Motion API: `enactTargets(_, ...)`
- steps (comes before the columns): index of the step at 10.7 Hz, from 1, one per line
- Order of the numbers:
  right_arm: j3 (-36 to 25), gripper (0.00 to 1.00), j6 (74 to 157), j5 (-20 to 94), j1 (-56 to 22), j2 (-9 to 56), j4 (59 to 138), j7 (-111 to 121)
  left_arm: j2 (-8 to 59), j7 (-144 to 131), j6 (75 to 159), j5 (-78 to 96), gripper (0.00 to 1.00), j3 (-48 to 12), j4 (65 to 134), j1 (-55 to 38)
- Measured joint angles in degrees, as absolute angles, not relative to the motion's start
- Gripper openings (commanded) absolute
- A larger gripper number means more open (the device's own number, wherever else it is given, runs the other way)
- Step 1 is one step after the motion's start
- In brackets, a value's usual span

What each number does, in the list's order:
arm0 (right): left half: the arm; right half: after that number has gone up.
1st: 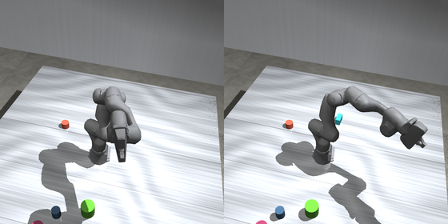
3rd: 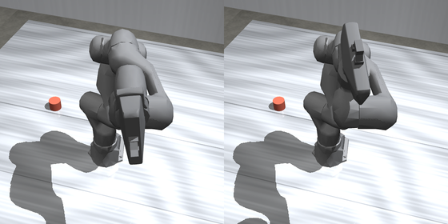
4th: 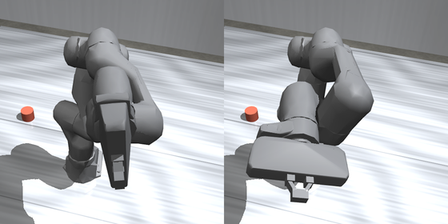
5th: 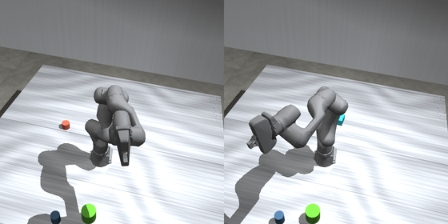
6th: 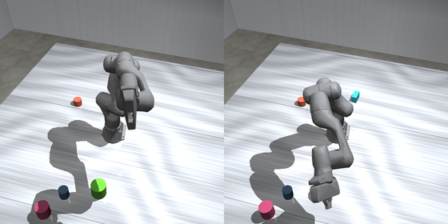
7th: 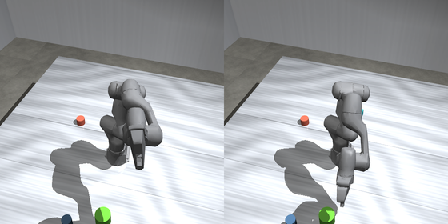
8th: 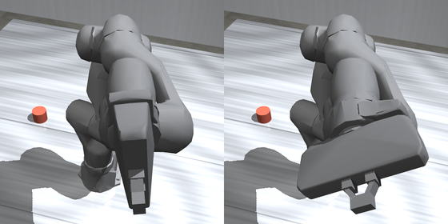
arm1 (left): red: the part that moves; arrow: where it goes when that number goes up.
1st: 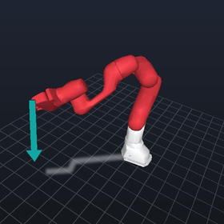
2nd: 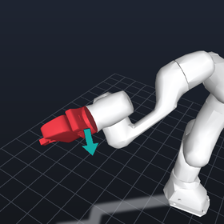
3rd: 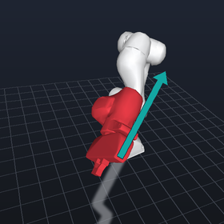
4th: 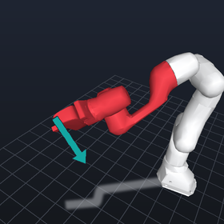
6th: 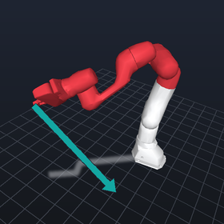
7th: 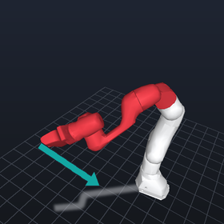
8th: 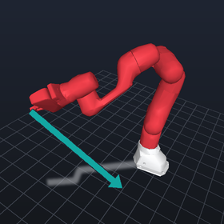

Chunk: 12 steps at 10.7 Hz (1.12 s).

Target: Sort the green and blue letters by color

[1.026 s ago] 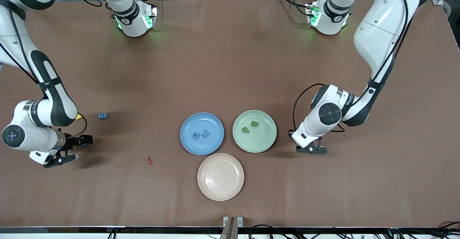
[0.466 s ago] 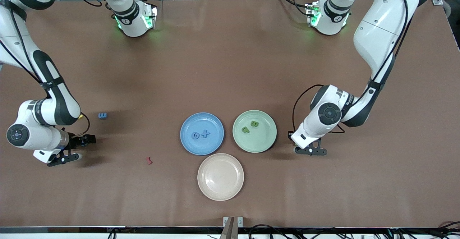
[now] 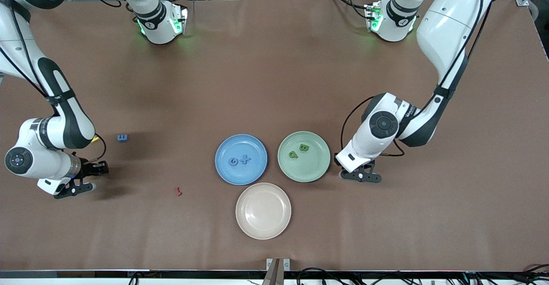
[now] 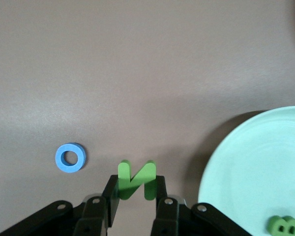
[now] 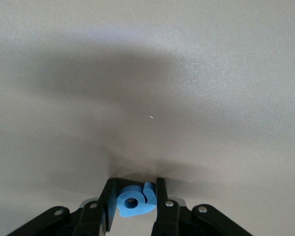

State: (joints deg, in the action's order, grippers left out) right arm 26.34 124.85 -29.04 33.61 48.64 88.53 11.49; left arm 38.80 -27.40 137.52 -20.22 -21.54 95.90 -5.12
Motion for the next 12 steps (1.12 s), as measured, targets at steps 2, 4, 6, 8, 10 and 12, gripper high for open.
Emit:
enactTargets(2, 26.8, 0.0, 124.0, -29.0, 33.6, 48.6, 88.6, 11.3, 35.7, -27.4, 134.6, -20.2, 0.0, -21.7, 95.7, -5.8)
enactTargets(4, 29.5, 0.0, 119.7, -29.0, 33.7, 48.5, 87.4, 9.1, 33.0, -27.8, 131.9, -19.8, 0.0, -22.5, 94.8, -7.1)
enactTargets(6, 33.9, 0.0, 113.2, -29.1, 33.7, 48.2, 85.2, 3.4, 31.9, -30.0, 130.5, -17.2, 0.0, -24.7, 93.6, -7.7)
enactTargets(8, 38.0, 0.0, 109.4, -29.1, 33.5, 48.1, 84.4, -3.3, 32.0, -36.9, 129.8, -16.8, 0.0, -26.4, 93.1, -10.3)
enactTargets(10, 40.6, 0.0, 108.1, -29.1, 32.6, 48.1, 84.5, -10.4, 34.0, -40.9, 129.7, -16.8, 0.0, -26.3, 92.8, -14.3)
enactTargets(12, 41.2, 0.0, 108.0, -29.1, 29.3, 48.1, 84.5, -18.9, 37.7, -41.1, 132.0, -17.6, 0.0, -26.0, 91.2, -15.7)
